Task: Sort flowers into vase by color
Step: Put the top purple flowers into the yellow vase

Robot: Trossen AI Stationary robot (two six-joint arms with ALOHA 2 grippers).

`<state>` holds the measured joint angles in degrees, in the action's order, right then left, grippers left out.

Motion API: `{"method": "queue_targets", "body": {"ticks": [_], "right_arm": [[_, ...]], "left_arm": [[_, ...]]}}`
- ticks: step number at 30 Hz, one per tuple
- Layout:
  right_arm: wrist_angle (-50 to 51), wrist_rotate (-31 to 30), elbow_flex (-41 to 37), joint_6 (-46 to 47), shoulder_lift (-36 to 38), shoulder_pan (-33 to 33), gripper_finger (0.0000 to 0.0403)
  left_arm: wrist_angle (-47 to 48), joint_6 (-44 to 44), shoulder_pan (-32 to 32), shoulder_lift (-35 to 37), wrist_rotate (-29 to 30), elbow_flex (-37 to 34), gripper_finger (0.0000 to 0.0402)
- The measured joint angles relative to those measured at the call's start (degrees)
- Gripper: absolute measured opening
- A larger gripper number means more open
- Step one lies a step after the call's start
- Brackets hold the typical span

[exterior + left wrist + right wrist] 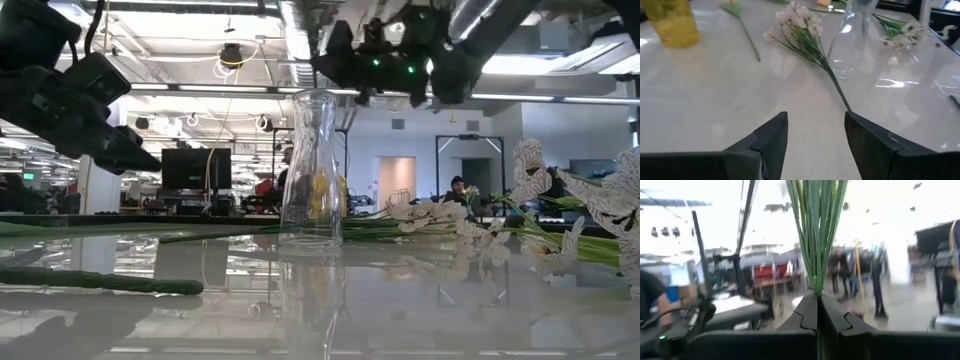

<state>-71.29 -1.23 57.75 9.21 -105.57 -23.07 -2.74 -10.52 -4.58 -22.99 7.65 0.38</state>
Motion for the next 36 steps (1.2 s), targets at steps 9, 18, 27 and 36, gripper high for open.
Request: {"method": "queue_targets", "body": {"ticks": [9,18,27,36], "right_arm": [[-0.5,-0.6,-1.5,-1.2,-2.5,-4.5,0.0025],[3.8,-1.1,-1.5,-3.0,-2.5,-4.0,0.0025],[4.3,-3.3,-1.5,-4.3,-2.5,-3.1,0.0025],[5.1,-5.7,-1.5,-6.1,-2.5,-2.4,0.0025]], "left_arm": [[-0.2,0.1,0.0,0.0,1.7,0.0,0.0185],[-0.4,0.4,0.0,0.0,2.6,0.0,0.0185],[-0.6,0.9,0.0,0.0,3.7,0.0,0.0185],[-0.6,0.9,0.0,0.0,3.7,0.0,0.0185]]}}
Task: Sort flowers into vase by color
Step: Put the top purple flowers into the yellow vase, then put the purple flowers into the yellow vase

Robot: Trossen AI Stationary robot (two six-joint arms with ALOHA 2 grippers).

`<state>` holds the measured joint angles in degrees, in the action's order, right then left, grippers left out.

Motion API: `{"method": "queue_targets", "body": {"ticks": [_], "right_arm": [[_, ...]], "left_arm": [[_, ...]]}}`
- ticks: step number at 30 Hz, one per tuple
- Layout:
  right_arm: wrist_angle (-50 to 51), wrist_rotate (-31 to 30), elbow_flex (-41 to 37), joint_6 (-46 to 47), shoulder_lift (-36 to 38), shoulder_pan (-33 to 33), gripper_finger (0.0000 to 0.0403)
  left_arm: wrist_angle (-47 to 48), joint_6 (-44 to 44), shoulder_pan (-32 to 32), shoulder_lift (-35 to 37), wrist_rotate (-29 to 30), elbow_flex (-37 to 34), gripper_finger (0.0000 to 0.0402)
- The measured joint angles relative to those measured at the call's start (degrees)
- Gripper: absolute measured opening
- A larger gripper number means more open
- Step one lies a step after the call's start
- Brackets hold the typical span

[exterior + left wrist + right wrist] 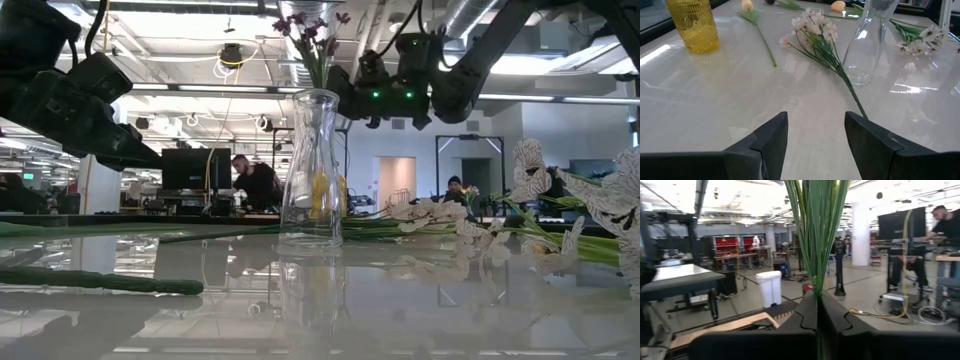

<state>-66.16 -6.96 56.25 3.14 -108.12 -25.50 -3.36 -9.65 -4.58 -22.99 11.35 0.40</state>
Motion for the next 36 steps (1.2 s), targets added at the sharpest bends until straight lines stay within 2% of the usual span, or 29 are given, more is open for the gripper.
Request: {"method": "queue_targets", "body": {"ticks": [12,16,18,24,27,32,36], "right_arm": [[-3.7,-0.9,0.5,4.7,-6.4,-0.1,0.0025],[-3.1,-0.8,0.4,4.8,-6.4,0.5,0.0026],[-1.5,-0.7,0.5,4.8,-6.0,0.8,0.0044],[9.6,-0.7,0.4,2.6,-1.8,1.1,0.0130],[18.5,-0.7,0.4,2.4,2.2,1.0,0.0163],[36.3,-0.7,0.4,2.2,10.5,1.0,0.0201],[49.3,-0.6,0.4,1.5,17.3,1.5,0.0211]], "left_arm": [[-0.2,0.2,0.0,0.0,0.0,0.0,0.0185],[-0.2,0.2,0.0,0.0,0.0,0.0,0.0185],[-0.2,0.4,0.0,0.1,0.0,0.0,0.0185],[-0.2,0.4,0.0,0.1,0.0,0.0,0.0185],[-0.2,0.3,0.0,0.1,0.0,0.0,0.0185],[-0.2,0.3,0.0,0.0,0.0,0.0,0.0185],[-0.2,0.4,0.0,0.1,0.0,0.0,0.0185]]}}
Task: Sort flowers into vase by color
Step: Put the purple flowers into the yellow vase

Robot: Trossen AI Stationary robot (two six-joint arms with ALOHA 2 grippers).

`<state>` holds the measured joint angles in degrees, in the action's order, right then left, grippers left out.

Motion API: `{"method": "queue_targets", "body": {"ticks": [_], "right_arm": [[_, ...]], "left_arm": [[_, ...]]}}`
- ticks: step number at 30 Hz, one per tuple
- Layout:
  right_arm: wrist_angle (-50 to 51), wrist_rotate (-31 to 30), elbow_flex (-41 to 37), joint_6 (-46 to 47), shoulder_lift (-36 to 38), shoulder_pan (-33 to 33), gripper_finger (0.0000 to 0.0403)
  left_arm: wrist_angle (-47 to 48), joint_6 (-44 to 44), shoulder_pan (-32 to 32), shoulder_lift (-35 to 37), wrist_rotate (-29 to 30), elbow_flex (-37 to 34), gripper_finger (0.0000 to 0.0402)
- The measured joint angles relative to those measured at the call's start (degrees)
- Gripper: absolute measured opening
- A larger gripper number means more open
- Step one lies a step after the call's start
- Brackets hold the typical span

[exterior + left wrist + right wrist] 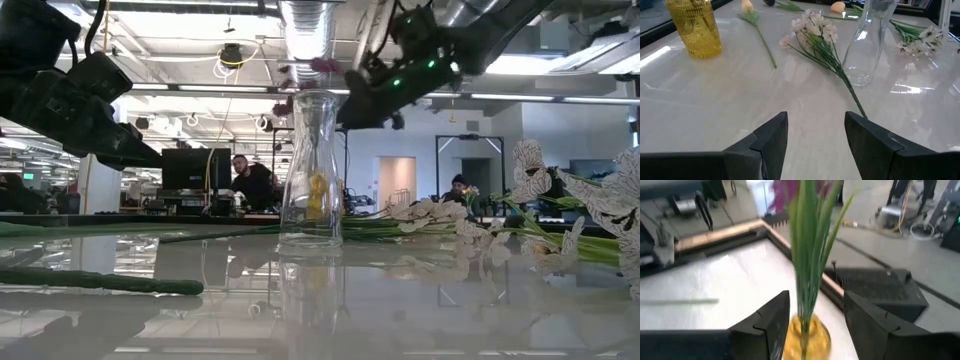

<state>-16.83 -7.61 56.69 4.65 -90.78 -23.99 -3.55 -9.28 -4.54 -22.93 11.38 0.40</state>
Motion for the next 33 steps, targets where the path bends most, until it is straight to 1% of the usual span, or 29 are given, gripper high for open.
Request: {"method": "queue_targets", "body": {"ticks": [4,8,13,17,20,23,25,27,30,33], "right_arm": [[9.8,0.0,0.0,0.0,5.7,2.4,0.0213],[14.4,0.2,0.0,0.0,8.9,6.8,0.0213],[13.2,0.2,0.0,-1.4,9.6,13.9,0.0213],[12.6,0.3,0.0,-3.3,8.9,19.0,0.0213],[10.7,0.3,0.0,-3.8,8.9,22.4,0.0213],[6.8,0.3,0.0,-4.5,8.9,25.8,0.0209],[3.2,0.3,0.0,-5.6,8.9,28.2,0.0205],[1.3,0.3,0.4,-6.1,9.0,30.5,0.0201],[1.8,0.2,2.2,-6.2,8.9,33.9,0.0196],[1.5,-0.3,4.7,-5.9,7.8,36.5,0.0191]], "left_arm": [[0.0,0.0,0.0,0.0,0.0,0.0,0.0185],[0.0,0.0,0.0,0.0,0.0,0.0,0.0185],[-0.1,0.0,0.0,0.0,2.3,0.0,0.0185],[-0.2,-1.0,0.0,0.0,2.2,0.0,0.0185],[0.2,-2.4,0.0,0.0,-1.6,0.0,0.0185],[0.2,-2.2,0.0,0.0,-5.6,0.0,0.0185],[-0.5,-1.0,0.0,0.0,-6.6,0.0,0.0185],[-1.1,-1.1,0.0,0.0,-5.9,0.0,0.0185],[-1.3,-2.9,0.0,0.0,-4.4,0.0,0.0185],[-1.3,-2.6,0.0,0.0,-3.5,0.0,0.0185]]}}
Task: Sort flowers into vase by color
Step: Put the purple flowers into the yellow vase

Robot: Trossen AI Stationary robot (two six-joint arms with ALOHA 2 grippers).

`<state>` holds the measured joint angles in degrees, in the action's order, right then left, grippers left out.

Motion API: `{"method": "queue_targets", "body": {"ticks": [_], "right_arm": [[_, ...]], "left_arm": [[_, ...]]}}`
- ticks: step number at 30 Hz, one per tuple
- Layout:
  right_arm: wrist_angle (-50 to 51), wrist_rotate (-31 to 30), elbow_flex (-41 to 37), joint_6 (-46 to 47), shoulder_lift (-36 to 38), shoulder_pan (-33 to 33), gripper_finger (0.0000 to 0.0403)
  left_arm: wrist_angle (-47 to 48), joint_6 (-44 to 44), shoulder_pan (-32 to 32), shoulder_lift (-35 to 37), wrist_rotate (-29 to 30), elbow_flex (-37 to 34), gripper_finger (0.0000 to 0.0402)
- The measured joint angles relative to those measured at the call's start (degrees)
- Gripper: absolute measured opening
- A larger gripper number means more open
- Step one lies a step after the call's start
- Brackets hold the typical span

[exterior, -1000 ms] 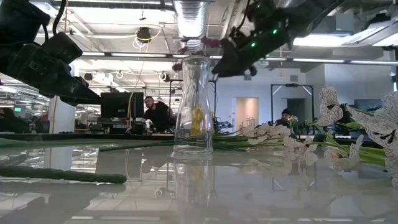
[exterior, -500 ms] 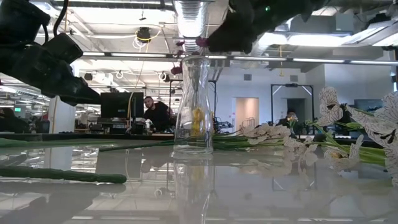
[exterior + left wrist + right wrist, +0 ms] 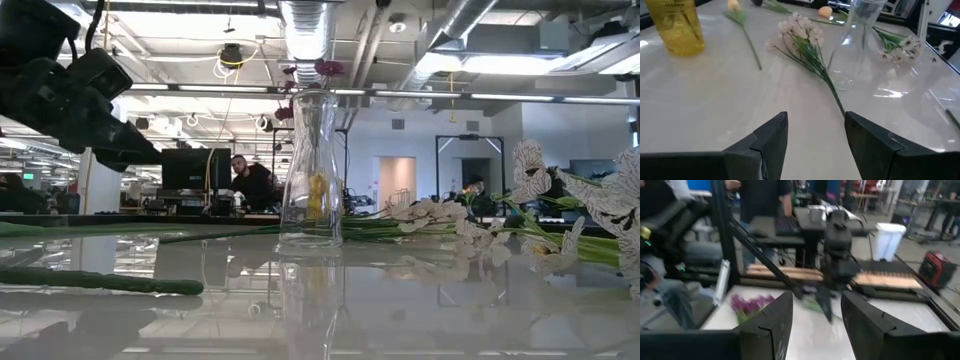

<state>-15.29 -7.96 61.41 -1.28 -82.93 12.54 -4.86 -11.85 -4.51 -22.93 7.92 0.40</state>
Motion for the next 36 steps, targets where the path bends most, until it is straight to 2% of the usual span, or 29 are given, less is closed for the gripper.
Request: {"method": "queue_targets", "body": {"ticks": [6,15,23,31,34,36], "right_arm": [[6.8,-2.3,9.3,3.4,-9.6,3.9,0.0178],[19.8,-2.3,31.2,9.5,-30.2,8.3,0.0176],[23.5,-0.3,46.5,16.4,-45.5,10.0,0.0176],[24.5,7.4,57.2,23.0,-58.2,10.2,0.0176],[26.8,7.4,59.5,23.8,-60.1,10.2,0.0176],[29.5,4.7,60.0,24.0,-61.4,10.1,0.0176]], "left_arm": [[-0.2,2.4,0.0,-0.1,0.4,0.0,0.0185],[0.9,0.6,0.0,-0.3,-2.4,0.0,0.0185],[1.4,0.7,0.0,-0.3,-2.7,0.0,0.0185],[1.9,1.8,0.0,-0.3,-2.6,0.0,0.0185],[2.3,1.8,0.0,-0.3,-2.6,0.0,0.0185],[2.4,1.8,0.0,-0.3,-2.6,0.0,0.0185]]}}
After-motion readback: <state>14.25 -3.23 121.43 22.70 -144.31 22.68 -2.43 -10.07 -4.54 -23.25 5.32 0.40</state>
